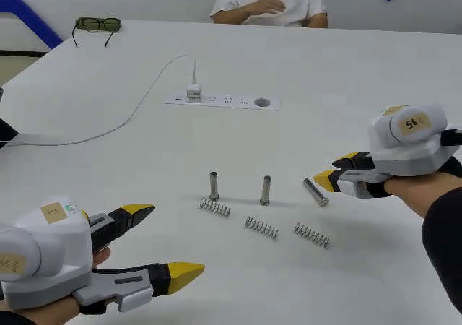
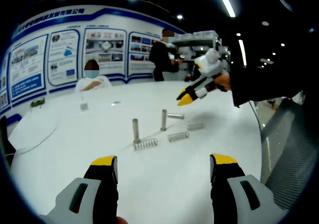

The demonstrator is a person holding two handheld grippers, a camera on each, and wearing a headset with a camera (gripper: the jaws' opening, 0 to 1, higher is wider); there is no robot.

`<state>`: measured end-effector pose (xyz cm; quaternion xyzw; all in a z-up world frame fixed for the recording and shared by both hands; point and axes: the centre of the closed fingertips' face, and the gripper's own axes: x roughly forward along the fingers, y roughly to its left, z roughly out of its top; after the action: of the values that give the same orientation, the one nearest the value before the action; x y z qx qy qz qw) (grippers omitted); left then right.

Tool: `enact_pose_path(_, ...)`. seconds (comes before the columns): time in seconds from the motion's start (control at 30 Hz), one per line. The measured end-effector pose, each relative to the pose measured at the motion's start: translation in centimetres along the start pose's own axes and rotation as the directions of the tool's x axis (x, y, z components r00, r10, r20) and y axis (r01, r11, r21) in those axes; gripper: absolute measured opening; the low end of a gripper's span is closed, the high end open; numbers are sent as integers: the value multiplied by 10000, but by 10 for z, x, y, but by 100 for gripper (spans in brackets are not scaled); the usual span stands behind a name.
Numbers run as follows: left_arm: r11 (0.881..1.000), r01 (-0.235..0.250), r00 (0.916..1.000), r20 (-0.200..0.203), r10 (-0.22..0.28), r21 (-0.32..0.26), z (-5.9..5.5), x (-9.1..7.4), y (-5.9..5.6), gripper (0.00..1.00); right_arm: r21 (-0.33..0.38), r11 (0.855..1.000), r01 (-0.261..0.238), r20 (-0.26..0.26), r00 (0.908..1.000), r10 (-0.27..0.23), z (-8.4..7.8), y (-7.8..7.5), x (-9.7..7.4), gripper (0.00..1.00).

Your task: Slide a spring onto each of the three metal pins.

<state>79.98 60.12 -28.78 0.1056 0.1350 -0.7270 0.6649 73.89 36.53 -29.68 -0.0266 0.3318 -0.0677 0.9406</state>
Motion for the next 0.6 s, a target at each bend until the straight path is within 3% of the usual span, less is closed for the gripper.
enact_pose_path(0.6, 9998, -39, 10000, -52, 38, -192, -7, 1, 1, 76, 461, 9986, 264, -1065, 9941, -214, -18, -3, 40, 18)
